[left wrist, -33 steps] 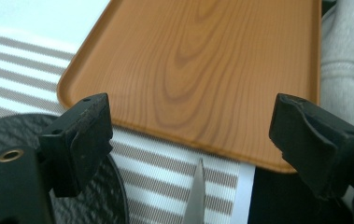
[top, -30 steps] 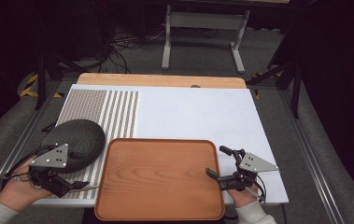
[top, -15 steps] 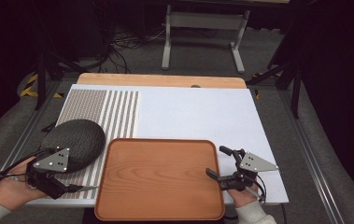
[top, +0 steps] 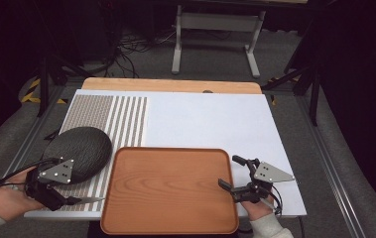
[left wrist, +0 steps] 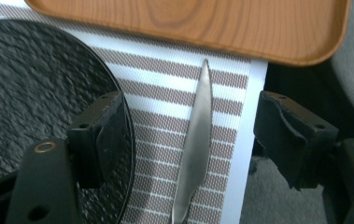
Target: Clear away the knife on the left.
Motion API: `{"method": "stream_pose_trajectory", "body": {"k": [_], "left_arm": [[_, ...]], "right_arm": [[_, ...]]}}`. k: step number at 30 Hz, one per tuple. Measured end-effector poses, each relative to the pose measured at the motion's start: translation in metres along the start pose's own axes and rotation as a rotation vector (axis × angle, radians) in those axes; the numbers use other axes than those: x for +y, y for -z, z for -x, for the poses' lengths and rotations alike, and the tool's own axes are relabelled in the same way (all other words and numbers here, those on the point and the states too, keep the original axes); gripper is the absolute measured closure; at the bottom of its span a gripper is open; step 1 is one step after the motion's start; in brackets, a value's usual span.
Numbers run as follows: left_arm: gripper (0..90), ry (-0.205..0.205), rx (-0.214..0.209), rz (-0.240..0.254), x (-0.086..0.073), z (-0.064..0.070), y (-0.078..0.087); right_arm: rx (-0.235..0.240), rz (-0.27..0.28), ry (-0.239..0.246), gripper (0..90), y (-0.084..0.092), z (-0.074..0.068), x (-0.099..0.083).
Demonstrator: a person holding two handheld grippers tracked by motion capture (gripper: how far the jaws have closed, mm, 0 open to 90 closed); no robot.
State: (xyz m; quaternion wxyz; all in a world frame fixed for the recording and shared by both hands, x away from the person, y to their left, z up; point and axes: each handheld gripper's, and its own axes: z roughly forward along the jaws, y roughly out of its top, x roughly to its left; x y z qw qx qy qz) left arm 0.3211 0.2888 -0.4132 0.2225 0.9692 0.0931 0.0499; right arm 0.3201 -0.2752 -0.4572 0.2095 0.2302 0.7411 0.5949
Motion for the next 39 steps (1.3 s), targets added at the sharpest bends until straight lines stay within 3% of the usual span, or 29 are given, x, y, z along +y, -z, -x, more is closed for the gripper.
{"method": "stream_pose_trajectory", "body": {"k": [8,17,22,26,31,39], "left_arm": [[29.2,-0.009,-0.034,-0.082,-0.005,-0.003,-0.005],[34.6,0.016,-0.079,-0.17,-0.012,-0.005,-0.009],[37.1,0.01,-0.081,-0.226,-0.016,-0.008,-0.011],[41.4,-0.019,-0.087,-0.285,-0.02,-0.01,-0.015],[45.0,-0.014,-0.088,-0.354,-0.025,-0.013,-0.02],[55.7,-0.041,-0.085,-0.41,-0.03,-0.015,-0.023]], "right_arm": [[0.002,0.002,-0.001,5.8,0.0,0.0,0.0],[0.01,-0.007,0.006,5.8,-0.001,0.0,0.0],[0.01,-0.008,0.006,5.8,-0.002,0.0,0.0],[0.01,-0.007,0.006,5.8,-0.002,0.0,0.0],[0.009,-0.007,0.007,5.8,-0.002,0.0,0.0],[0.01,-0.007,0.009,5.8,-0.001,0.0,0.0]]}}
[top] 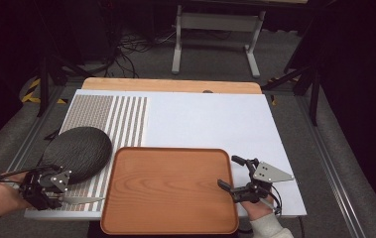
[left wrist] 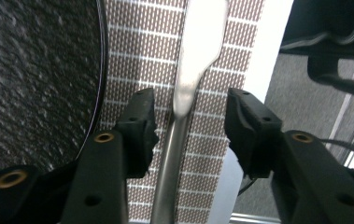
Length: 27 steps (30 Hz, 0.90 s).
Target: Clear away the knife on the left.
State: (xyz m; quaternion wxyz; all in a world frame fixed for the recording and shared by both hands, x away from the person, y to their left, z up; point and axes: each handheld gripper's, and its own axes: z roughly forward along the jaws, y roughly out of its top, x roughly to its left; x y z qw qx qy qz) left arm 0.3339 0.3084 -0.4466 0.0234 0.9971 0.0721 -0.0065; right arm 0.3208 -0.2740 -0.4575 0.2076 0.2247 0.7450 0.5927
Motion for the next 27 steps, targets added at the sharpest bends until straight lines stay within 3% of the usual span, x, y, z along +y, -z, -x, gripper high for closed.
{"method": "stream_pose_trajectory", "body": {"k": [9,17,24,26,27], "left_arm": [[64.6,-0.022,0.02,-0.055,-0.0015,-0.0014,-0.0031],[78.1,-0.11,0.062,-0.087,-0.0004,0.002,-0.0051],[79.8,-0.124,0.065,-0.101,0.0011,0.0029,-0.0054],[79.9,-0.121,0.068,-0.103,0.0013,0.0036,-0.0055],[79.9,-0.101,0.069,-0.098,0.0006,0.0049,-0.0058]], "right_arm": [[-0.001,-0.001,0.0,5.8,-0.0002,0.0,-0.0001],[-0.002,-0.005,0.003,6.1,-0.0005,-0.0001,-0.0002],[-0.003,0.0,0.001,6.1,0.0001,-0.0001,-0.0001],[-0.001,0.0,0.002,6.1,0.0003,0.0,-0.0001],[0.0,-0.001,0.003,6.1,0.0005,0.0003,-0.0002]]}}
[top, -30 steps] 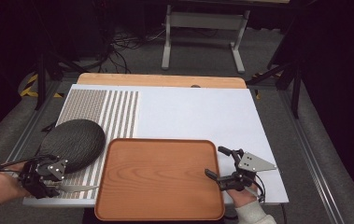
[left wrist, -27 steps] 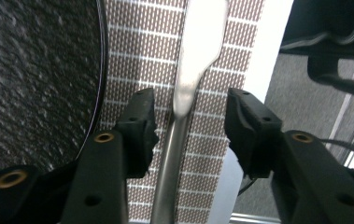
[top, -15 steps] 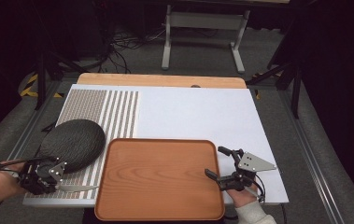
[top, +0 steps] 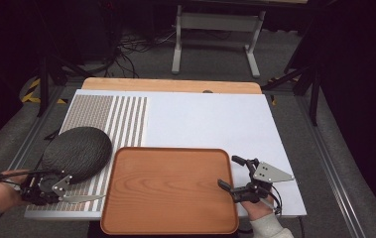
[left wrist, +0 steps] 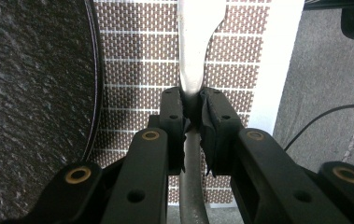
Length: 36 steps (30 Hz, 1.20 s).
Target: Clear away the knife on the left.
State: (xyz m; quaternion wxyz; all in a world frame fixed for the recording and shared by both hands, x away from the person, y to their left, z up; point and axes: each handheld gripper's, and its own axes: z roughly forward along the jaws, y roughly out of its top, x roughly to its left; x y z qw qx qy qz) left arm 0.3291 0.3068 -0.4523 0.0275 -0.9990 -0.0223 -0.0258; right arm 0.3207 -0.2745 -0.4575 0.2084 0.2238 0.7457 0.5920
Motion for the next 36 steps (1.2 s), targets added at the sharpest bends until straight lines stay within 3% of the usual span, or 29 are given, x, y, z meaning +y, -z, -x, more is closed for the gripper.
{"method": "stream_pose_trajectory", "body": {"k": [8,12,20,27,32,36], "left_arm": [[80.0,-0.005,0.003,-0.008,0.001,-0.001,0.001],[80.1,0.019,0.003,0.013,-0.002,0.0,0.001],[80.1,0.04,0.013,0.0,-0.001,0.001,0.008],[80.1,0.062,0.046,0.042,-0.001,0.003,0.022],[80.1,0.087,0.066,0.111,0.001,0.007,0.035],[80.1,0.098,0.085,0.134,0.002,0.008,0.043]], "right_arm": [[0.0,0.002,-0.005,6.1,0.0,0.0,0.0],[-0.001,0.004,-0.005,6.1,0.0,0.0,0.0],[0.006,0.012,-0.013,5.7,0.001,0.0,0.0],[0.007,0.014,-0.017,5.6,0.001,0.001,0.0],[0.005,0.017,-0.021,5.6,0.001,0.001,0.0],[0.006,0.016,-0.018,5.6,0.001,0.001,0.001]]}}
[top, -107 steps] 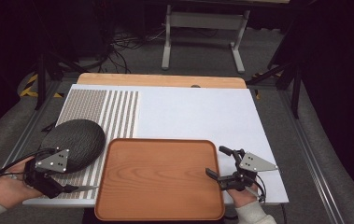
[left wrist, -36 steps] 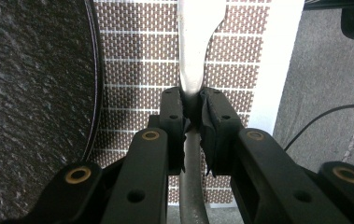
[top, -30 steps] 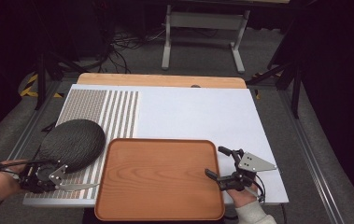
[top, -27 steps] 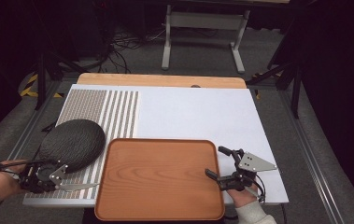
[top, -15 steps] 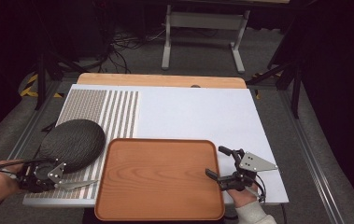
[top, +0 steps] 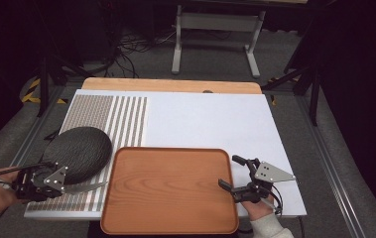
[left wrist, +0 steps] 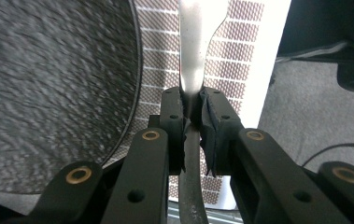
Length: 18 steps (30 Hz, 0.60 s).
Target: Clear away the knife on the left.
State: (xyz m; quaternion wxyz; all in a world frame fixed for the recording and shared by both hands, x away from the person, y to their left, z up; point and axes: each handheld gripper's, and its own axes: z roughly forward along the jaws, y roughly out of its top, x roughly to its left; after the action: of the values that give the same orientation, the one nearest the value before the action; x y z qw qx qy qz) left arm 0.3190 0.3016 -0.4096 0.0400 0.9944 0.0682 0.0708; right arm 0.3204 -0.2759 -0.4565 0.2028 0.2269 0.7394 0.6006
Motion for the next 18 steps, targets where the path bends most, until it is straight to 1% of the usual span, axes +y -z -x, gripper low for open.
{"method": "stream_pose_trajectory", "body": {"k": [2,5,6,9,10,11,14,15,17,18], "left_arm": [[80.1,0.004,-0.002,0.005,0.001,0.0,0.002],[80.1,0.046,0.004,0.059,0.003,-0.001,0.01],[80.1,0.046,0.004,0.059,0.003,-0.001,0.01],[80.1,0.083,0.024,0.118,0.008,0.001,0.017],[80.1,0.083,0.024,0.118,0.008,0.001,0.017],[80.0,0.1,0.028,0.144,0.011,0.001,0.019],[80.1,0.128,0.025,0.181,0.014,0.0,0.022],[80.1,0.128,0.025,0.181,0.014,0.0,0.022],[80.1,0.161,0.018,0.202,0.018,-0.001,0.025],[80.0,0.167,0.015,0.207,0.019,-0.002,0.026]], "right_arm": [[0.0,0.0,-0.001,5.6,0.0,0.0,0.0],[0.0,0.001,-0.001,5.6,0.0,0.0,0.0],[0.0,0.001,-0.001,5.6,0.0,0.0,0.0],[-0.002,0.001,-0.001,5.6,0.0,0.0,0.0],[-0.002,-0.001,0.001,5.6,0.0,0.0,0.0],[-0.002,0.0,0.003,5.6,0.0,0.0,0.0],[-0.001,0.0,0.007,5.6,0.0,0.0,0.0],[-0.001,0.0,0.007,5.6,0.0,0.0,0.0],[-0.001,0.0,0.007,5.6,0.0,0.0,0.0],[-0.001,0.0,0.007,5.6,0.001,0.0,0.0]]}}
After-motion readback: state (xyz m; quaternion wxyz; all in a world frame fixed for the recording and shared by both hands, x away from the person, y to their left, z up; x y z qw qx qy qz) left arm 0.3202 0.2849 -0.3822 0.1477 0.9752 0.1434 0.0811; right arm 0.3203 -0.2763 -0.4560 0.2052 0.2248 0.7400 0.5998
